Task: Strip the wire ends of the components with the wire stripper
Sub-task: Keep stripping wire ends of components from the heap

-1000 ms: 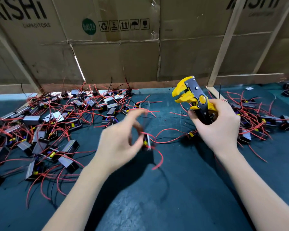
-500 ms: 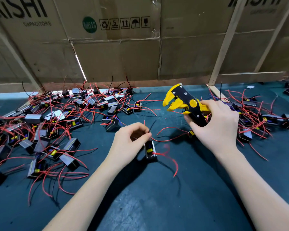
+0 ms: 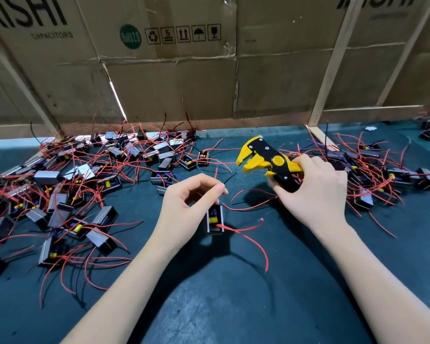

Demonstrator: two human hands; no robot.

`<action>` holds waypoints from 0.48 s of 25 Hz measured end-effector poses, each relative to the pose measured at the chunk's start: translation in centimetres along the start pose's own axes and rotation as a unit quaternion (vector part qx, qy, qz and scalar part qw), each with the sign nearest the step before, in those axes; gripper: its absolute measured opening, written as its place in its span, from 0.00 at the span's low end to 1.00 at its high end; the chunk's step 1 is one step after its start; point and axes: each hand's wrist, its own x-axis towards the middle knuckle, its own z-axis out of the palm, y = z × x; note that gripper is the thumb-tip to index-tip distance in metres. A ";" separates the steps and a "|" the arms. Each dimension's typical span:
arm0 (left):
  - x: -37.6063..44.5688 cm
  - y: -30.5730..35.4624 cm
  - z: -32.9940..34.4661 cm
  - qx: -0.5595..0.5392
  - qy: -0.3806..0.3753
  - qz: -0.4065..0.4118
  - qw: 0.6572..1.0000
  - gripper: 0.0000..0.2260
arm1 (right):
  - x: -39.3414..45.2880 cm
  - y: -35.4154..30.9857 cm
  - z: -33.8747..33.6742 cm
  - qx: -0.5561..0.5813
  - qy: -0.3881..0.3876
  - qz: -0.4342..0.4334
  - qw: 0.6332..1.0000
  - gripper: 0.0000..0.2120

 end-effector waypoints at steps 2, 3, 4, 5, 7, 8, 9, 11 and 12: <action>0.0 -0.2 0.1 0.004 0.015 -0.009 1.000 0.07 | 0.0 0.0 -0.1 0.007 -0.013 -0.025 1.000 0.21; 0.0 -0.3 0.1 0.009 0.022 -0.014 1.000 0.07 | -0.1 -0.1 -0.1 0.017 -0.019 -0.042 0.999 0.21; -0.1 -0.4 0.2 0.018 0.024 -0.017 0.999 0.07 | -0.1 -0.3 -0.2 0.030 -0.028 -0.057 0.998 0.21; -0.1 -0.5 0.3 0.029 0.021 -0.019 0.999 0.07 | -0.3 -0.5 -0.2 0.043 -0.039 -0.065 0.996 0.21; -0.1 -0.6 0.4 0.045 0.011 -0.022 0.999 0.07 | -0.4 -0.9 -0.2 0.064 -0.051 -0.069 0.994 0.21; -0.1 -0.6 0.5 0.050 0.008 -0.021 0.998 0.07 | -0.5 -0.9 -0.2 0.071 -0.053 -0.066 0.994 0.20; -0.1 -0.6 0.4 0.054 0.008 -0.020 0.998 0.07 | -0.4 -0.9 -0.2 0.076 -0.056 -0.062 0.994 0.20; -0.1 -0.6 0.3 0.061 0.010 -0.015 0.998 0.07 | -0.3 -0.9 -0.3 0.091 -0.062 -0.052 0.993 0.19; -0.1 -0.6 0.2 0.064 0.012 -0.012 0.998 0.07 | -0.2 -0.8 -0.4 0.102 -0.062 -0.046 0.992 0.19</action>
